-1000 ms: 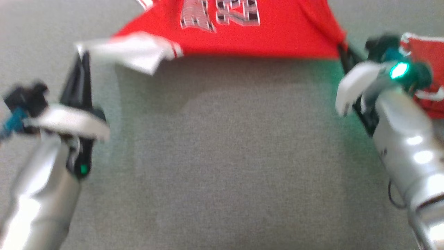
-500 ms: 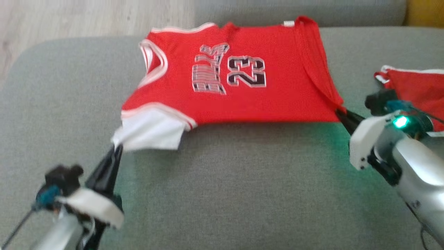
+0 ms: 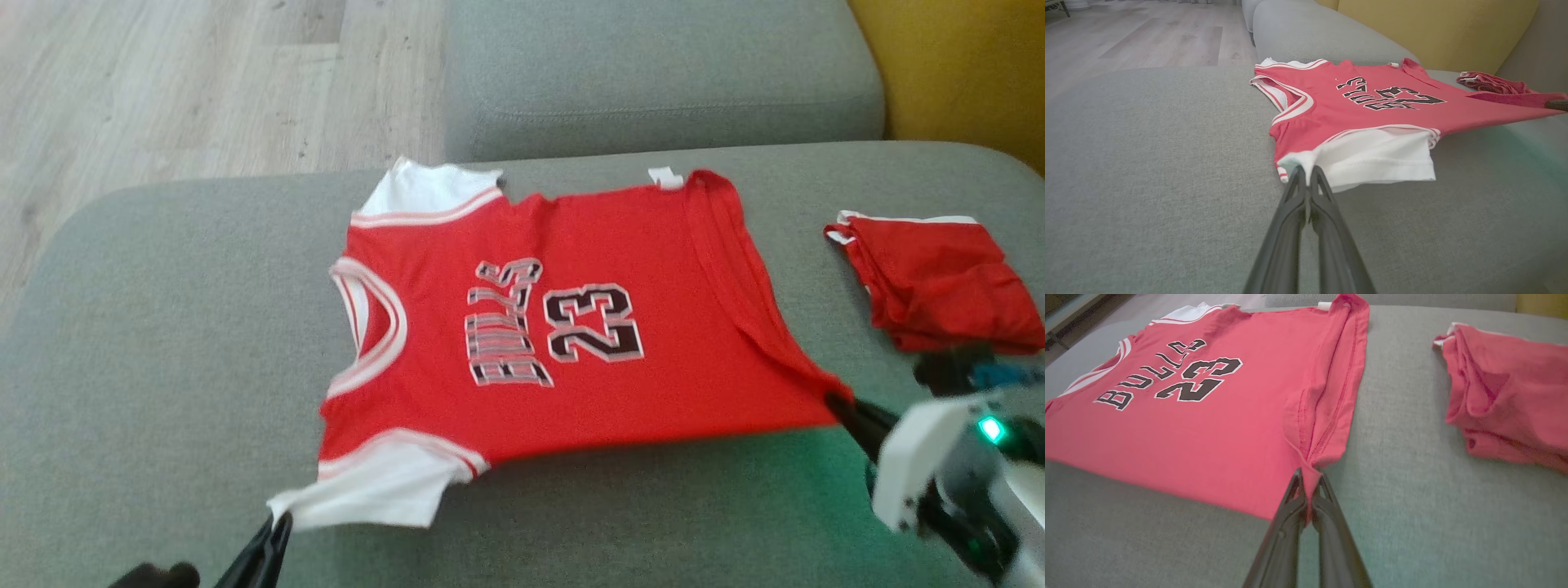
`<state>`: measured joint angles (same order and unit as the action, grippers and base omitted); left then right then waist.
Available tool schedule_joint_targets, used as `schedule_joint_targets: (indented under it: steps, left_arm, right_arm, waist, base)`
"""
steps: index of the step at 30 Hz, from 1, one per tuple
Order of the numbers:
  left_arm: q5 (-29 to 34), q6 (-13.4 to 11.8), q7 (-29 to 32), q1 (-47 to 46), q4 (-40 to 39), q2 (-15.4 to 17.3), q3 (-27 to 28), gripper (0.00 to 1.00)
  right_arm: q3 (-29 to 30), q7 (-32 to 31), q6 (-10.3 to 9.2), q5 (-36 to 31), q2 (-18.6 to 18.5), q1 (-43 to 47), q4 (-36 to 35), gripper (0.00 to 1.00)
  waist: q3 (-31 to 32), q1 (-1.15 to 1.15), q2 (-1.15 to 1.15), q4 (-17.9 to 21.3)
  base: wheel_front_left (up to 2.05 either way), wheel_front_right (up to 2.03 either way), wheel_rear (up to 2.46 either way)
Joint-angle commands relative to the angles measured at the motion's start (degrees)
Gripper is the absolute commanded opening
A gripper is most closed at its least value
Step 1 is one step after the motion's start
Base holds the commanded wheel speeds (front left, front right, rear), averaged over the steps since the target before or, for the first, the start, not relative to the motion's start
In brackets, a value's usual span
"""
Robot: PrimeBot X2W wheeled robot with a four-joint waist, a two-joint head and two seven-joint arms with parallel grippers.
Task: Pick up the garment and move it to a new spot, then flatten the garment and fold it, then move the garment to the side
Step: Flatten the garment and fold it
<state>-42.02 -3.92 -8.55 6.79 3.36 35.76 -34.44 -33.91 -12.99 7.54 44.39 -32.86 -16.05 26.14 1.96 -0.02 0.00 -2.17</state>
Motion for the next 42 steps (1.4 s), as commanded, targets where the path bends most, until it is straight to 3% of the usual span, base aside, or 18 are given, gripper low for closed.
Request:
schedule_joint_targets:
  steps: [1, 6, 11, 19, 28, 42]
  left_arm:
    - [-0.5, -1.1, -0.1, -2.0, -2.7, 2.7, 3.0, 0.00]
    - [0.4, -3.6, 0.7, -1.2, -7.7, 3.9, 3.5, 0.00]
    - [1.8, -3.8, 2.8, -5.1, -8.6, 4.6, 3.6, 0.00]
    - [3.7, -2.7, 5.4, -12.4, -7.3, 5.1, 3.4, 0.00]
    - [5.3, -0.7, 7.0, -20.6, -3.6, 4.4, 3.1, 0.00]
    - [7.6, 3.0, 10.6, -30.9, 4.5, 3.0, 0.7, 0.00]
  right_arm:
    - [2.0, -0.6, -0.05, 0.2, -2.3, 1.1, -2.7, 0.00]
    - [11.0, -4.1, -0.05, -4.1, -0.7, 7.4, -10.6, 0.00]
    - [19.1, -10.0, -0.05, -11.2, 4.1, 9.4, -18.6, 0.00]
    - [24.5, -15.9, -0.05, -16.7, 8.8, 8.1, -25.2, 0.00]
    - [25.3, -17.6, -0.05, -19.9, 12.0, 3.4, -24.6, 0.00]
    - [22.0, -16.9, -0.05, -22.3, 13.2, -5.9, -15.5, 0.00]
  waist:
    - [0.1, 0.02, 0.00, 0.2]
    - [-0.6, 0.02, 0.00, 0.5]
    - [-2.8, 0.02, 0.00, 0.9]
    - [-7.0, 0.02, 0.00, 1.0]
    - [-10.2, 0.02, 0.00, 1.5]
    - [-13.2, 0.02, 0.00, 2.3]
  base:
    - [0.00, 0.00, 0.00]
    - [0.00, 0.00, 0.00]
    - [0.00, 0.00, 0.00]
    - [0.00, 0.00, 0.00]
    - [0.00, 0.00, 0.00]
    - [0.00, 0.00, 0.00]
